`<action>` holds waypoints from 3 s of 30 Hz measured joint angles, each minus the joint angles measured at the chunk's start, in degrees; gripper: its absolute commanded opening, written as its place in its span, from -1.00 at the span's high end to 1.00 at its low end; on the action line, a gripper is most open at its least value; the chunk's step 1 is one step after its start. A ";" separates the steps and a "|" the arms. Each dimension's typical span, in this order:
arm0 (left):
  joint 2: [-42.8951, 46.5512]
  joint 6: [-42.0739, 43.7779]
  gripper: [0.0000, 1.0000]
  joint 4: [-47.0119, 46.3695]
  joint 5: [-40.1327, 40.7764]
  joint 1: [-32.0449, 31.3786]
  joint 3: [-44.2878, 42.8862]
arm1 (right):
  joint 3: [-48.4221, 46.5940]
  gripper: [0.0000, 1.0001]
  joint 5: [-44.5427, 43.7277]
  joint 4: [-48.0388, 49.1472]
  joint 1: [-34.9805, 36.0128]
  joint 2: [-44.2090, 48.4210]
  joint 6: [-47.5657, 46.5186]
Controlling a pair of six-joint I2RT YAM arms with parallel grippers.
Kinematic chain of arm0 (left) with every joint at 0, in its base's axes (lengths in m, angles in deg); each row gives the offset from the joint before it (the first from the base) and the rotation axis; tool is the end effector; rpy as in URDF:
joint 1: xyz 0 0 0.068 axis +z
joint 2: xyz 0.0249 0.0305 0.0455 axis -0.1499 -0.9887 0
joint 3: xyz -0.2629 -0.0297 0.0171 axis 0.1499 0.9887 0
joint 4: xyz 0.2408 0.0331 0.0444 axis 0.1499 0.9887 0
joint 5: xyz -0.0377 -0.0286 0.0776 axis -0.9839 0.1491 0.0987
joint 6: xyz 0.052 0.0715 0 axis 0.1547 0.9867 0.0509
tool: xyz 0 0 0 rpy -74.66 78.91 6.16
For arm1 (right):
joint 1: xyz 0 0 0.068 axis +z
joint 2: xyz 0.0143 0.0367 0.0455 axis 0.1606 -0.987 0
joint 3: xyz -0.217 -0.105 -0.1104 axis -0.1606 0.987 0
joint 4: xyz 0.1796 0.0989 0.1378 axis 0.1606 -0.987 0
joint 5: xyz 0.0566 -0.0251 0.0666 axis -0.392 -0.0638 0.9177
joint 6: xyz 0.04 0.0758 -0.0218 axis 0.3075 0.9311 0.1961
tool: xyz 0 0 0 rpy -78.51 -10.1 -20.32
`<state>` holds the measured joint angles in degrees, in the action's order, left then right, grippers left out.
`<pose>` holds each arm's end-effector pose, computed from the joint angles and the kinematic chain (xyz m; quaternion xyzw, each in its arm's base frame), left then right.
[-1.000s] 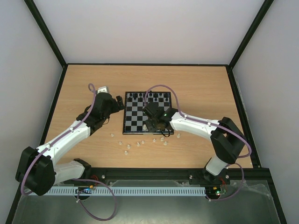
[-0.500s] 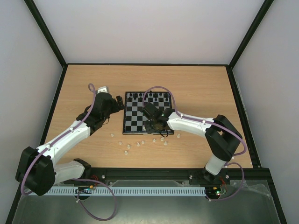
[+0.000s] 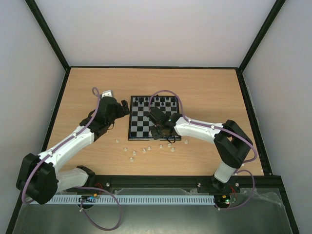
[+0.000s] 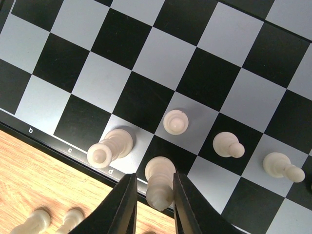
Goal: Set up the chess pieces on the board
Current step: Place the chess piece on the chessboard, then pick up the chess piece at the center of the board.
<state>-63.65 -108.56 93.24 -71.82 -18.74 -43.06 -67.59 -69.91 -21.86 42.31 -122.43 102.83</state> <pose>0.2637 -0.1132 0.2358 -0.1232 0.8499 -0.1602 0.4866 0.2371 0.2780 0.1677 -0.2068 0.9234 0.1279 0.2970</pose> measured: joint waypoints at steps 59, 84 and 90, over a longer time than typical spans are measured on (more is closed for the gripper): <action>0.81 0.00 -0.99 -0.79 -1.97 0.00 0.37 | 24.22 0.02 -9.70 -2.34 -11.10 27.82 14.47; 0.87 0.00 -0.99 -0.79 -2.01 0.00 0.37 | 27.19 0.75 -6.80 0.00 -11.10 23.37 17.97; 0.87 0.00 -0.99 -0.79 -2.01 0.00 0.37 | 27.19 0.90 -6.21 0.26 -11.10 23.39 17.84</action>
<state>-62.78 -108.56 92.45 -73.83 -18.74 -42.69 -40.40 -76.12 -21.60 31.20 -99.04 120.67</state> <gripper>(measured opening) 0.996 0.080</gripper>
